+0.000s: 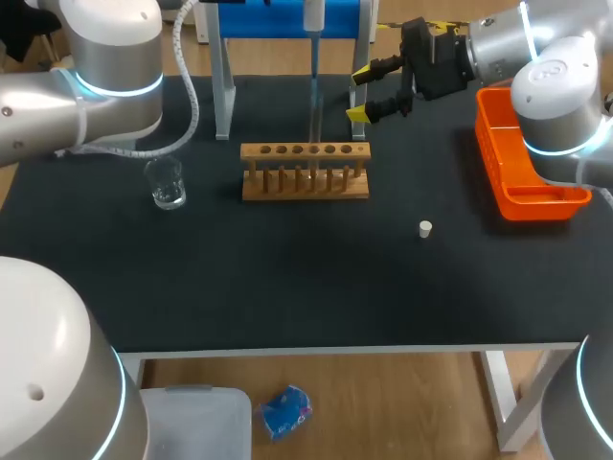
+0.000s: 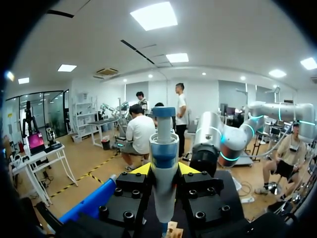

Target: Invert the test tube, pick up the pipette, mount the tip to pipette, aspirate from beaker and dispense into the tube, eject the tip, return the pipette, and cap with the stopper.

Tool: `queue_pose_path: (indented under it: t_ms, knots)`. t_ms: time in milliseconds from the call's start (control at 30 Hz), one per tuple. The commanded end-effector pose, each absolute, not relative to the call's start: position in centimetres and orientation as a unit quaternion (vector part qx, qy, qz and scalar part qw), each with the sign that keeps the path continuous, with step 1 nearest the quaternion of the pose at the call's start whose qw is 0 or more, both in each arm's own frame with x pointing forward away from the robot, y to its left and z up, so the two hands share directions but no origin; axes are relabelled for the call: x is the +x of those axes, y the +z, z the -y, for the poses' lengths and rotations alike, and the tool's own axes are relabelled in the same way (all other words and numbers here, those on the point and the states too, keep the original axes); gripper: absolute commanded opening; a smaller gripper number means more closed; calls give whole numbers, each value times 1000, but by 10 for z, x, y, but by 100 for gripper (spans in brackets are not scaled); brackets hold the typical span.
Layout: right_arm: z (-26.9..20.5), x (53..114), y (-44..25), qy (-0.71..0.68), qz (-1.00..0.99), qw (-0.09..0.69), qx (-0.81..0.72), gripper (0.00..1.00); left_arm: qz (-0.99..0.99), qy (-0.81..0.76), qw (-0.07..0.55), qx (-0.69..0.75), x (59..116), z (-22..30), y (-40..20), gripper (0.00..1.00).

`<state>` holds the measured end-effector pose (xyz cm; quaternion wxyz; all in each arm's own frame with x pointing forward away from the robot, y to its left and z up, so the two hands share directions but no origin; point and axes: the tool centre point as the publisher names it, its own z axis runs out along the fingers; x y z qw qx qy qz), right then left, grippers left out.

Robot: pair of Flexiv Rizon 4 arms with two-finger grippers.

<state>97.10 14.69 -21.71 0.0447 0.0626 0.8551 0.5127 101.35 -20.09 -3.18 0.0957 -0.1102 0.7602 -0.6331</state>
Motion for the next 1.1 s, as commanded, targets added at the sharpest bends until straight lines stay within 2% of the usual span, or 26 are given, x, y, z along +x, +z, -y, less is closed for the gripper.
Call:
queue_pose_path:
  t_ms: [33, 1100]
  knots:
    - [-147, 971, -218, 513, -855, 46, 62, 100, -762, -631, 97, -110, 1012, 200, -29, 0]
    - [-147, 971, -218, 513, -855, 46, 62, 100, -768, -624, 107, -94, 1017, 197, -6, 0]
